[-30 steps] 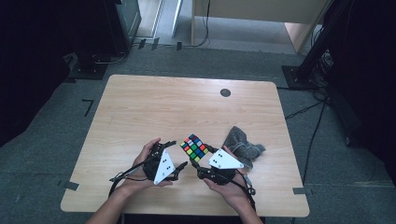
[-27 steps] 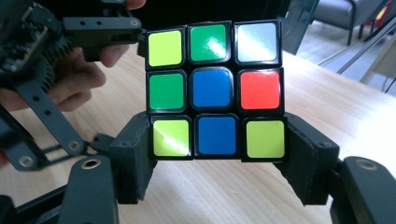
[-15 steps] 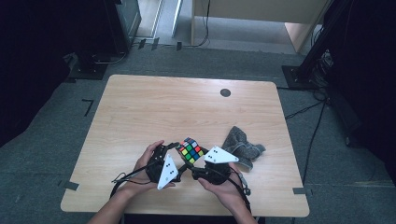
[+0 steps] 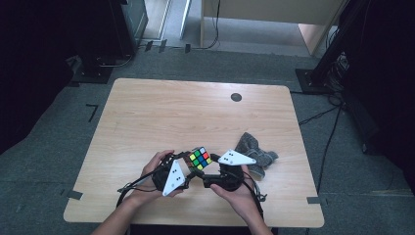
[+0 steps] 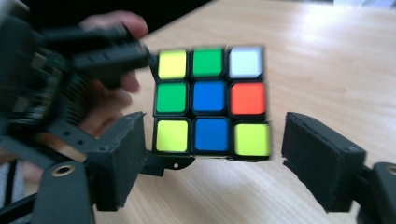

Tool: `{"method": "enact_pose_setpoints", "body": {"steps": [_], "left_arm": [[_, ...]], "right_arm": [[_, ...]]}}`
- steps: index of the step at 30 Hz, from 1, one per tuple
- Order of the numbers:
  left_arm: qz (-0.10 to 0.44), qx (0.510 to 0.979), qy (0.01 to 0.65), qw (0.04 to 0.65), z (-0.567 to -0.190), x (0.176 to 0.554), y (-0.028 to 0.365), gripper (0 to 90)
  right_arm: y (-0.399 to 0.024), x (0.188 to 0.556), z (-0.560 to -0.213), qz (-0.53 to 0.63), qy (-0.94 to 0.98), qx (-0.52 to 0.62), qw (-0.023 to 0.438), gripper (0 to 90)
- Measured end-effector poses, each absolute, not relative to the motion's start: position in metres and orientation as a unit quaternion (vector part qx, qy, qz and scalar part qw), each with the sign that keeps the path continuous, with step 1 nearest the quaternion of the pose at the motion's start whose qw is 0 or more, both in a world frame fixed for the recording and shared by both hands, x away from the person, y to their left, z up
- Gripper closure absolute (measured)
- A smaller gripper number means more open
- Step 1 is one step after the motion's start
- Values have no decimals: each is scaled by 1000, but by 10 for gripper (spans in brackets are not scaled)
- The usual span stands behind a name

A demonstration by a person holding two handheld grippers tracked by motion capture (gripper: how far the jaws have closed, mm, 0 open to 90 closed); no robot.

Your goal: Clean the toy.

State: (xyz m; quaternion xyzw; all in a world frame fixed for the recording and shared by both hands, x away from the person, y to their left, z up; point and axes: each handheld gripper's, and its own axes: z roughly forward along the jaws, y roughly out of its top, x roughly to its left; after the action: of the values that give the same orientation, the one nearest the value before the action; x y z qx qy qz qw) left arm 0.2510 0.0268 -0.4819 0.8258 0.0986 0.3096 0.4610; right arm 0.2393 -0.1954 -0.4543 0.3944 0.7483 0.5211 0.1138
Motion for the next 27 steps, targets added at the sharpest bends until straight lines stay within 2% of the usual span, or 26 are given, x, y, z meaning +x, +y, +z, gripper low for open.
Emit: {"method": "enact_pose_setpoints", "body": {"steps": [5,8,11,20,27], "left_arm": [[264,817,148,490,-477,263,42,339],[231,813,167,507,-473,268,53,339],[210,807,188,519,-470,274,61,339],[183,802,240,516,-472,284,67,339],[168,802,244,520,-470,283,68,339]], "right_arm": [[-222,238,-444,552,717,400,148,258],[-245,242,-443,519,703,439,208,296],[-269,247,-451,482,695,473,248,322],[-296,264,-492,378,664,580,283,294],[-295,270,-515,350,650,622,263,442]]}}
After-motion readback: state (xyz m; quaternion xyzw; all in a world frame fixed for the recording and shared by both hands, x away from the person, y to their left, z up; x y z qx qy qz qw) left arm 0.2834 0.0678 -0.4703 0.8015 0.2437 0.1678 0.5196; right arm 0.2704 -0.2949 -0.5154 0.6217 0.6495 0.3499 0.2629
